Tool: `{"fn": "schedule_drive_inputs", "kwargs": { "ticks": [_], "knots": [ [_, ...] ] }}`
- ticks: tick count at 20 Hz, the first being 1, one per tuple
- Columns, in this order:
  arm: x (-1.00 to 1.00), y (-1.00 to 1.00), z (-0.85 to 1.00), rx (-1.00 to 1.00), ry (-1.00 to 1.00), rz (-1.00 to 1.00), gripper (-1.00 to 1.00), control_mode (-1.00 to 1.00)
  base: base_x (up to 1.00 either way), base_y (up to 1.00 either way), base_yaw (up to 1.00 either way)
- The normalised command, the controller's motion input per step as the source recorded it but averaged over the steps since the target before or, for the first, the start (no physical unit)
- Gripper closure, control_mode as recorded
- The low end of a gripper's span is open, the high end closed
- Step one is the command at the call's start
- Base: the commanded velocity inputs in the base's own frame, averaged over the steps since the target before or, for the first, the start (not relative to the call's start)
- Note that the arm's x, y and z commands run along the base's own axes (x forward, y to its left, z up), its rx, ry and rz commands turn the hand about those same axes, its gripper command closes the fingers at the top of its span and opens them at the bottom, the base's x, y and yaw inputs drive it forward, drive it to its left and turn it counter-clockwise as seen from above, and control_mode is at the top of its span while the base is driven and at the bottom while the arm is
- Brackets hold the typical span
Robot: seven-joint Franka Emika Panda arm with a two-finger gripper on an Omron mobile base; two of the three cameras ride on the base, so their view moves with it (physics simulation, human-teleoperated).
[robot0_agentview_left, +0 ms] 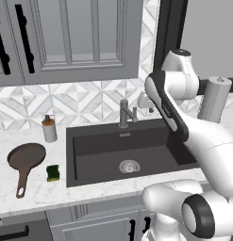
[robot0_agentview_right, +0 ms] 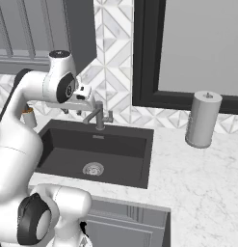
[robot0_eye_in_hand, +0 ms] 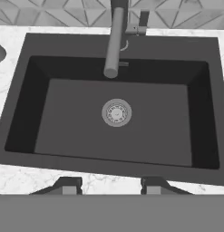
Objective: Pick the pan and sponge and place them into the sink. Then turn on the water.
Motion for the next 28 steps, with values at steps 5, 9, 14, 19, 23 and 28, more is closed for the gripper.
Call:
{"fn": "schedule_drive_inputs", "kwargs": {
  "ticks": [5, 9, 14, 19, 23, 28],
  "knots": [
    [-0.11, 0.05, -0.01, 0.01, 0.02, 0.00, -1.00, -1.00, 0.00, 0.00, 0.00],
    [0.00, 1.00, -0.07, -0.02, 0.00, -0.04, -1.00, -1.00, 0.00, 0.00, 0.00],
    [-0.01, 1.00, -0.19, 0.00, 0.02, 0.00, -1.00, -1.00, 0.00, 0.00, 0.00],
    [-0.08, 1.00, -0.31, 0.00, 0.16, 0.00, -1.00, -1.00, 0.00, 0.00, 0.00],
    [-0.08, 1.00, -0.36, 0.00, 0.13, 0.00, -1.00, -1.00, 0.00, 0.00, 0.00],
    [0.08, 0.77, -0.12, 0.01, 0.04, 0.01, -1.00, -1.00, 0.00, 0.00, 0.00]
  ]
}}
